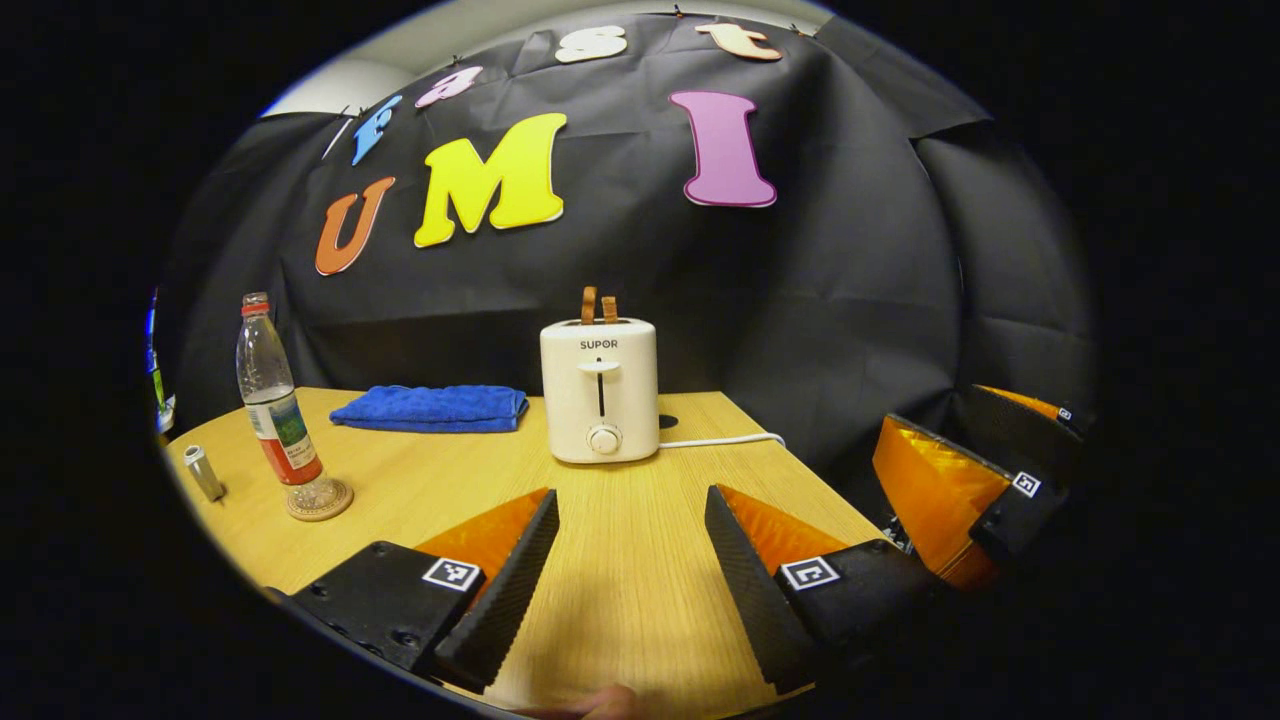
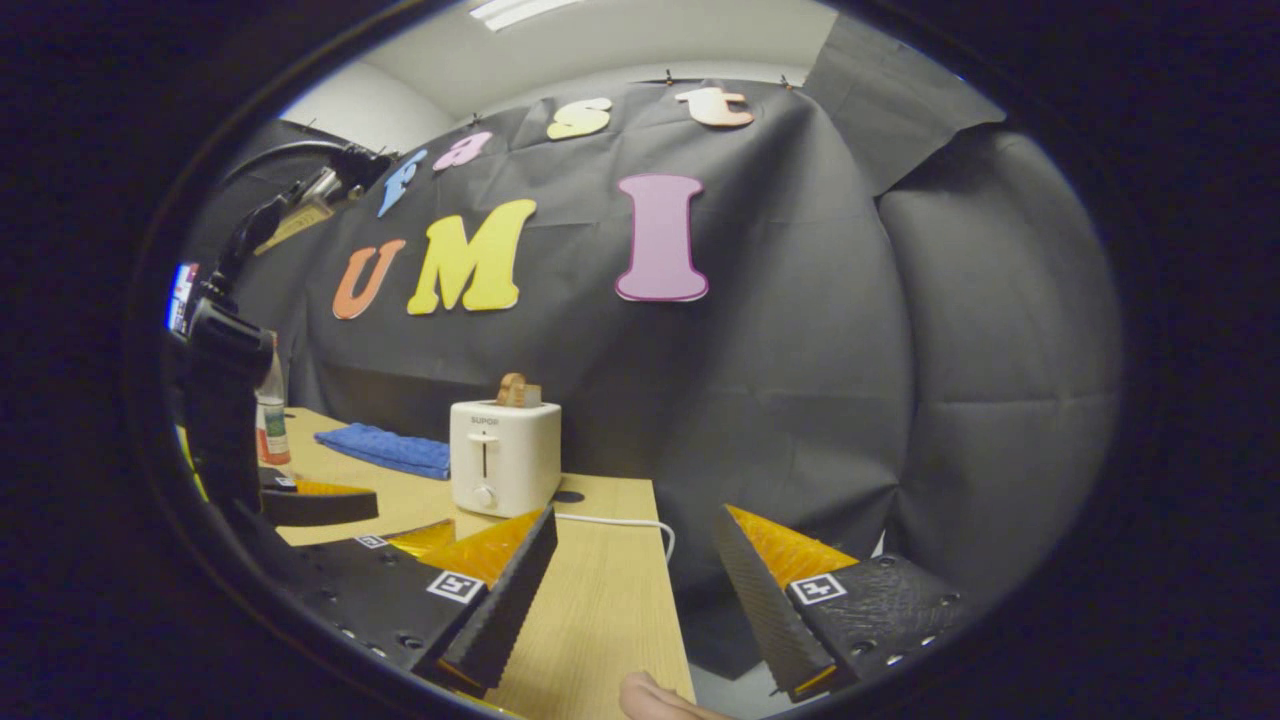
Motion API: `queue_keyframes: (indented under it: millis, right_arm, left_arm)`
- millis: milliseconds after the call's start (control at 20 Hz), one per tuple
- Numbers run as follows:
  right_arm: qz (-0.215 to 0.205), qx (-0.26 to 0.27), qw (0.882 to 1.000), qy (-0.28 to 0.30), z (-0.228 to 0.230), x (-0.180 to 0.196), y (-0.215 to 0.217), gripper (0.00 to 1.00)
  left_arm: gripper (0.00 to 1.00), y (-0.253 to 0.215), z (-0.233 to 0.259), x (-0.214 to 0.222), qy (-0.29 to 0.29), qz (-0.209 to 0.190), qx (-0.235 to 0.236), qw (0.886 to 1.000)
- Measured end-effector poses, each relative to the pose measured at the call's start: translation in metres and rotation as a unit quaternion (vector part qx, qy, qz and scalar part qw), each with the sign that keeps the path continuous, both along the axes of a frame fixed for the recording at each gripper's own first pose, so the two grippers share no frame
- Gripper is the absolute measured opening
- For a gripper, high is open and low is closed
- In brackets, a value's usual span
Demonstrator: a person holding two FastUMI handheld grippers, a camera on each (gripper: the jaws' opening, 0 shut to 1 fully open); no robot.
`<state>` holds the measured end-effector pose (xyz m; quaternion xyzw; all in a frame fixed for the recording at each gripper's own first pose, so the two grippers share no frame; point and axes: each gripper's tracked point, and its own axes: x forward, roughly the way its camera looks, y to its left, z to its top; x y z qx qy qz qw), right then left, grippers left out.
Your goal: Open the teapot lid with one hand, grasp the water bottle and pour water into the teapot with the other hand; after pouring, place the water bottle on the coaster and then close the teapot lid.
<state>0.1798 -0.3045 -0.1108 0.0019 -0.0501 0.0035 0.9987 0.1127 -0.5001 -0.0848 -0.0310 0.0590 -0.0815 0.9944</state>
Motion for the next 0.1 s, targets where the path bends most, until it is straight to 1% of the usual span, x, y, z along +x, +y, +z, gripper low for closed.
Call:
queue_keyframes:
  millis: [100]
  right_arm:
    - [-0.013,0.0,1.0,-0.006,0.0053,-0.0033,-0.006,0.95]
  left_arm:
    - [0.94,-0.0014,0.0009,-0.0047,-0.001,0.005,0.011,1.0]
